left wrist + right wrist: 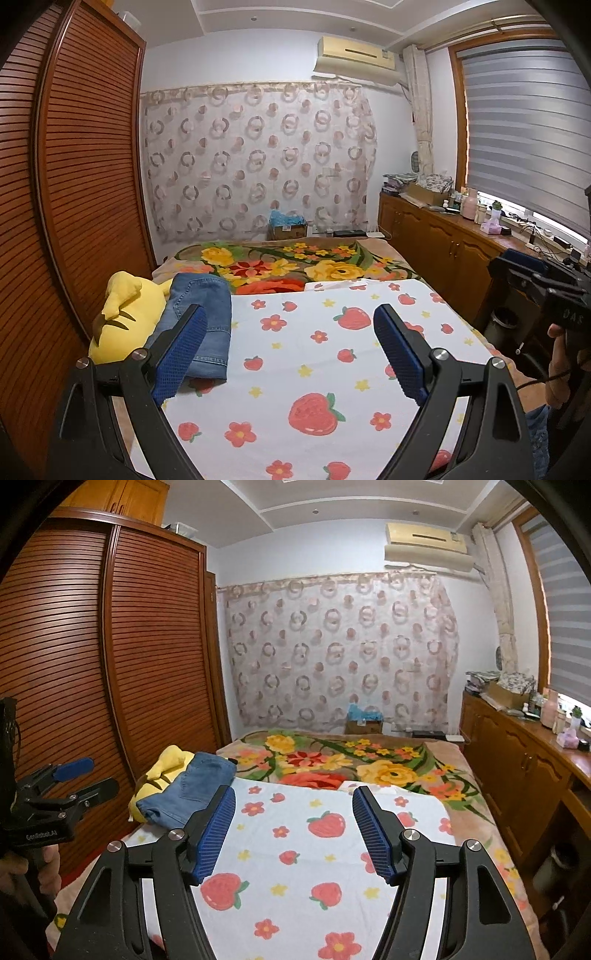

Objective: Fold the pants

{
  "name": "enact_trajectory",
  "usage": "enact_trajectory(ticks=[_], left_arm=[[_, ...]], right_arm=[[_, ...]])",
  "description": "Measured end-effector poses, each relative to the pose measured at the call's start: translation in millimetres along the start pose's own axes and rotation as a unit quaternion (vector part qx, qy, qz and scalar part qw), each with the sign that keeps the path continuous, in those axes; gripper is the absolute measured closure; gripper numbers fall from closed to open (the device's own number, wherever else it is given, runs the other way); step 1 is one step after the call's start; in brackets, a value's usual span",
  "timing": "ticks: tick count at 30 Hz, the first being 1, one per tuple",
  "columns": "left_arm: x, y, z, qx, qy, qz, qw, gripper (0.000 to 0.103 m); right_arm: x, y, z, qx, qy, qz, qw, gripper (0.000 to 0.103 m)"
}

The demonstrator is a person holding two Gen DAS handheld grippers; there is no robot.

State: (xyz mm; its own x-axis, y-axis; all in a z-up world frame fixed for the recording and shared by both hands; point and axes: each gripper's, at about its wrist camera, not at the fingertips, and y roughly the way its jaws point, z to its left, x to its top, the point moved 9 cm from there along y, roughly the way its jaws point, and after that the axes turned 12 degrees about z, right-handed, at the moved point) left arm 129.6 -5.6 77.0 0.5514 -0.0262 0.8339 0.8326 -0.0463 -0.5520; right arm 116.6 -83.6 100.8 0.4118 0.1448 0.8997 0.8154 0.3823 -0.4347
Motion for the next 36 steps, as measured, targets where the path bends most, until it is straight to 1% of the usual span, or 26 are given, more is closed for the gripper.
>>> enact_trajectory(ticks=[10, 20, 28, 36], left_arm=[[-2, -5, -8, 0.007, 0.001, -0.003, 1.0000, 0.011], [-5, -3, -13, 0.007, -0.001, 0.007, 0.9999, 0.011], [-5, -3, -12, 0.007, 0.000, 0.007, 1.0000, 0.011], [-5, -4, -11, 0.006, -0.001, 0.007, 1.0000, 0.011]], right_arm=[[-9, -15, -5, -0.016, 0.013, -0.007, 1.000, 0.035], [-9, -4, -7, -0.022, 0.022, 0.004, 1.000, 0.035], [-4, -1, -7, -0.023, 0.021, 0.001, 1.000, 0.035], [-6, -1, -6, -0.023, 0.020, 0.001, 1.000, 0.035]])
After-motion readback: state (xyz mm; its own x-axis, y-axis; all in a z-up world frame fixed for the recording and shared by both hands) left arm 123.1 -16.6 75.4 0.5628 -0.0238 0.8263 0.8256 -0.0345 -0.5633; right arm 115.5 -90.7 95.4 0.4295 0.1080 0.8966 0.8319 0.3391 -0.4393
